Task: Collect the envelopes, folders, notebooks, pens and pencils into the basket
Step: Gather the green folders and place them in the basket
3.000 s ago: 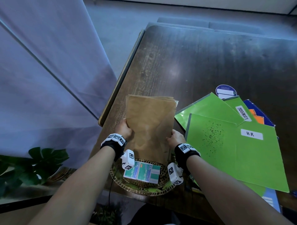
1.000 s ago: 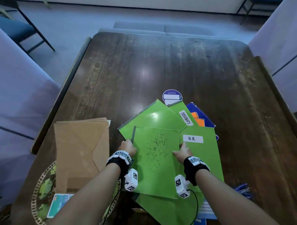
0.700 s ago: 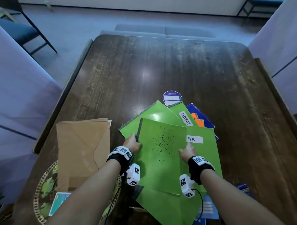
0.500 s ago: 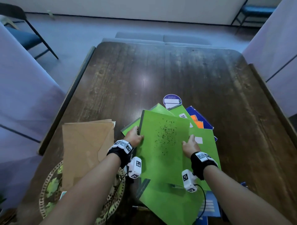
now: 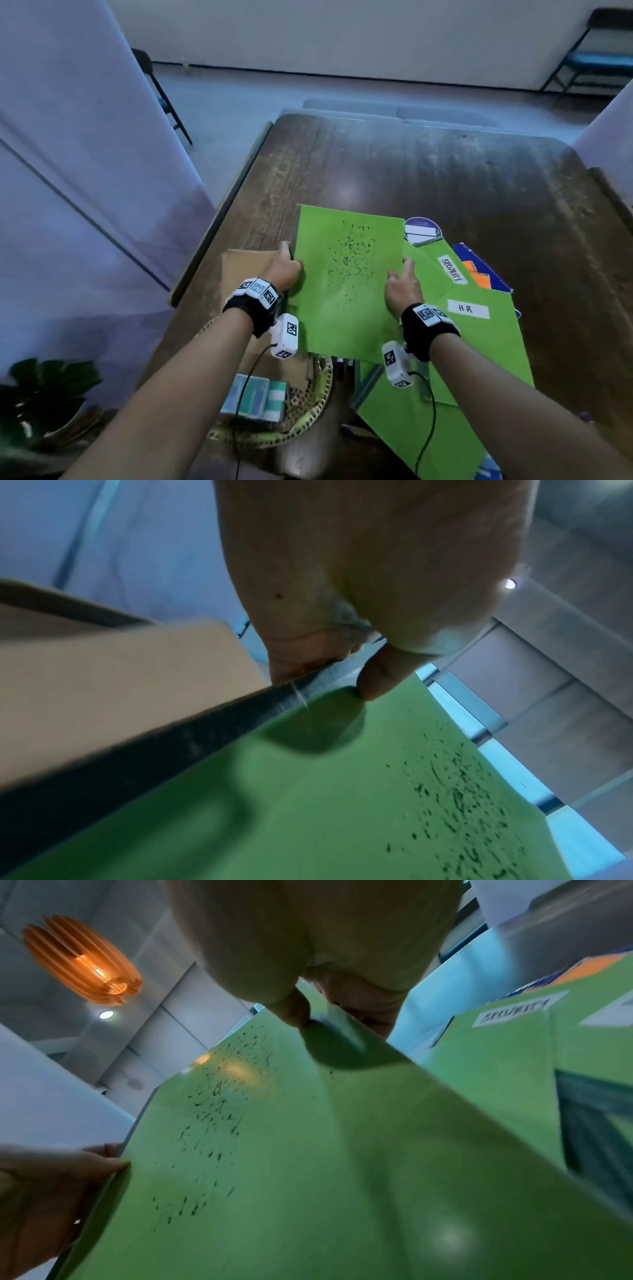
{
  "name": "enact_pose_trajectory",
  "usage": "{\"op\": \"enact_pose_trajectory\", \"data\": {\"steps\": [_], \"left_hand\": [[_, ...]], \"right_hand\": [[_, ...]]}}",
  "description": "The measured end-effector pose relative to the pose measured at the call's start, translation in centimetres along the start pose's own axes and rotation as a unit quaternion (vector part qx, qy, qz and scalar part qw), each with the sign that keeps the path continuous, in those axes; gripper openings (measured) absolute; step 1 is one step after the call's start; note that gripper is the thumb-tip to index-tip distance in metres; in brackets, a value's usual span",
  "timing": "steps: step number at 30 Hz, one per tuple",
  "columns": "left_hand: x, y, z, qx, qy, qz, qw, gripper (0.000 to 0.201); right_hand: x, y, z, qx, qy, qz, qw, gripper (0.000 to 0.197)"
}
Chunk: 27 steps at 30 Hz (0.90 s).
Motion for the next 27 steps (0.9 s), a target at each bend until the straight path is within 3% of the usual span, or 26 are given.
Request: {"op": "enact_pose_trajectory", "data": {"steps": [7,14,18,23,27], "left_hand": [[-8.8,-7.9,1.8,-0.047,0.047,-0.033,0.997,0.051],[-11.0,-13.1,3.0,-0.062,0.097,-0.122,0.986,0.039],[-11.1,-14.7,2.9,-0.070,0.127,-0.211,0.967,0.048],[-10.1,-15.4,2.1,-0.067,0.123,-0.139,0.980,0.051],[-9.4,-15.7,1.8,-0.070,0.134,-0.085,0.985,0.047]], "right_hand": [[8.3,-4.3,3.3,-0.055,-0.103,0.045,0.992,0.066],[13.1,-3.6,5.3,-0.044,-0.129,0.116,0.984,0.050],[15.1,-2.1,5.1,-0.030,-0.130,0.153,0.979,0.030],[16.6,-0.7,4.9,0.001,-0.154,0.154,0.976,0.043],[16.4,-0.9,4.8,0.004,-0.147,0.147,0.978,0.040]]}}
Point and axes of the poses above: each hand's wrist, its own z-axis away from the middle knuckle, its own x-axis out of the palm, y = z × x, the point moved 7 cm from there along -z, towards the middle knuckle, and after that the axes turned 8 degrees about z, right-handed, at the moved point
